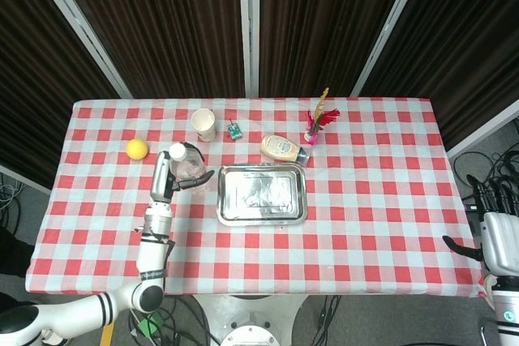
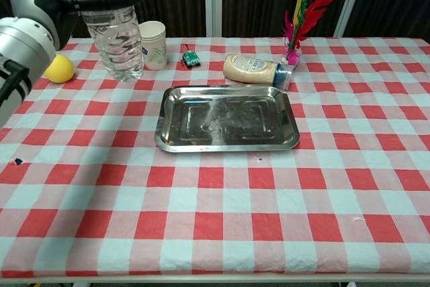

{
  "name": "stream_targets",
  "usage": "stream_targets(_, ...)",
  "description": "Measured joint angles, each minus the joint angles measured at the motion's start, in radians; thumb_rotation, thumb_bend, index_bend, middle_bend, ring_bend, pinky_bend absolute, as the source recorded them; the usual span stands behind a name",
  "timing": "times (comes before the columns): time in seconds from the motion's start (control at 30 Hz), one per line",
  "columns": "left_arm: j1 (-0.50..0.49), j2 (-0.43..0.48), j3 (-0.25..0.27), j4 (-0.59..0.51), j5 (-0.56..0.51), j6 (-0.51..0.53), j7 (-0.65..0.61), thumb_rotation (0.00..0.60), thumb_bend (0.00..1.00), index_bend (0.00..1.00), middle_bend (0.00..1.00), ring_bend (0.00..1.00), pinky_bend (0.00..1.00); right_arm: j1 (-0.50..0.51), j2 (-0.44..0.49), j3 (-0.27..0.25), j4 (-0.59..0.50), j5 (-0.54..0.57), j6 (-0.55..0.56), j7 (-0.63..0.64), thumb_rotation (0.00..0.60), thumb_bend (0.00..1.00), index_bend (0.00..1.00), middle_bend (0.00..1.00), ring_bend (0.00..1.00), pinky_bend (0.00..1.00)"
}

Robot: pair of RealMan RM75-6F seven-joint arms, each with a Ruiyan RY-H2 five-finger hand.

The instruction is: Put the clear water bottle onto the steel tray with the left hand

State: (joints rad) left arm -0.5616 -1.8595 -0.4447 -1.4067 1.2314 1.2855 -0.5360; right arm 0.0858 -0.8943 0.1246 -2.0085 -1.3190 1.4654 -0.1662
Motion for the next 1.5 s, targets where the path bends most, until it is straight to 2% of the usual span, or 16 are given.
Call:
stream_targets(0.2,0.022,0.113,-0.018,-0.024,-0.003,0.009,0.002,0.6,0.18,0.67,0.68,0.53,0.58,0.004,-0.005,-0.006,-0.001,-0.002,-0.01,-0.011,0.6,0.04,0.05,0.13,0.0,0.0)
stream_targets(0.43,-0.034,0.12,-0.051,-0.118,0.069,0.037,0.052,0.6,0.19,0.67,0.68,0.53,0.58,-0.003,-0.001,-0.002,-0.003,0.002,0.006,-0.003,0.6,0.04,0.05,0.13,0.0,0.0)
stream_targets(0.53,-0.016,0.11,-0.022,-0.116,0.052,0.047,0.052,0.6,0.19,0.67,0.68,0.53,0.57,-0.001,0.002,-0.003,-0.004,0.007,-0.006,-0.001,0.6,0.04,0.05,0.13,0.0,0.0)
stream_targets(0.67,0.014,0.092,0.018,-0.042,-0.022,0.024,0.02,0.6,0.19,0.67,0.68,0.53,0.57,-0.001,0.005,-0.004,-0.005,0.001,-0.006,0.007,0.6,0.04,0.05,0.13,0.0,0.0)
stream_targets(0.77,-0.003,0.096,-0.001,-0.018,-0.013,0.023,0.014,0.6,0.19,0.67,0.68,0.53,0.57,-0.003,0.006,-0.005,-0.004,-0.002,-0.002,0.01,0.6,0.04,0.05,0.13,0.0,0.0)
stream_targets(0.83,-0.035,0.109,-0.041,-0.053,0.037,0.029,0.02,0.6,0.19,0.67,0.68,0.53,0.58,-0.003,0.005,-0.006,-0.003,0.0,-0.003,0.009,0.6,0.04,0.05,0.13,0.0,0.0)
stream_targets(0.9,-0.047,0.116,-0.059,-0.091,0.068,0.036,0.028,0.6,0.19,0.67,0.68,0.53,0.58,-0.001,0.004,-0.006,-0.003,0.005,-0.008,0.007,0.6,0.04,0.05,0.13,0.0,0.0)
stream_targets(1.0,-0.031,0.111,-0.036,-0.119,0.057,0.035,0.024,0.6,0.19,0.67,0.68,0.53,0.58,0.0,0.003,-0.006,-0.001,0.007,-0.012,0.008,0.6,0.04,0.05,0.13,0.0,0.0)
stream_targets(1.1,-0.001,0.099,0.012,-0.076,-0.007,0.025,0.004,0.6,0.19,0.67,0.68,0.53,0.58,0.001,0.004,-0.006,0.001,0.01,-0.016,0.01,0.6,0.04,0.05,0.13,0.0,0.0)
stream_targets(1.17,0.0,0.098,0.018,-0.046,-0.031,0.027,-0.004,0.6,0.19,0.67,0.68,0.53,0.58,0.003,0.005,-0.006,0.0,0.009,-0.016,0.01,0.6,0.04,0.05,0.13,0.0,0.0)
stream_targets(1.37,-0.023,0.11,-0.013,-0.092,0.071,0.051,0.001,0.6,0.19,0.66,0.68,0.53,0.58,0.007,0.004,-0.007,-0.001,0.014,-0.025,0.002,0.6,0.04,0.05,0.13,0.0,0.0)
stream_targets(1.43,-0.011,0.108,0.002,-0.103,0.093,0.05,0.0,0.6,0.19,0.66,0.68,0.53,0.58,0.009,0.005,-0.006,-0.002,0.019,-0.029,0.002,0.6,0.04,0.05,0.13,0.0,0.0)
stream_targets(1.5,0.013,0.099,0.033,-0.083,0.069,0.045,-0.009,0.6,0.19,0.66,0.68,0.53,0.58,0.008,0.006,-0.006,-0.002,0.018,-0.026,0.004,0.6,0.04,0.05,0.13,0.0,0.0)
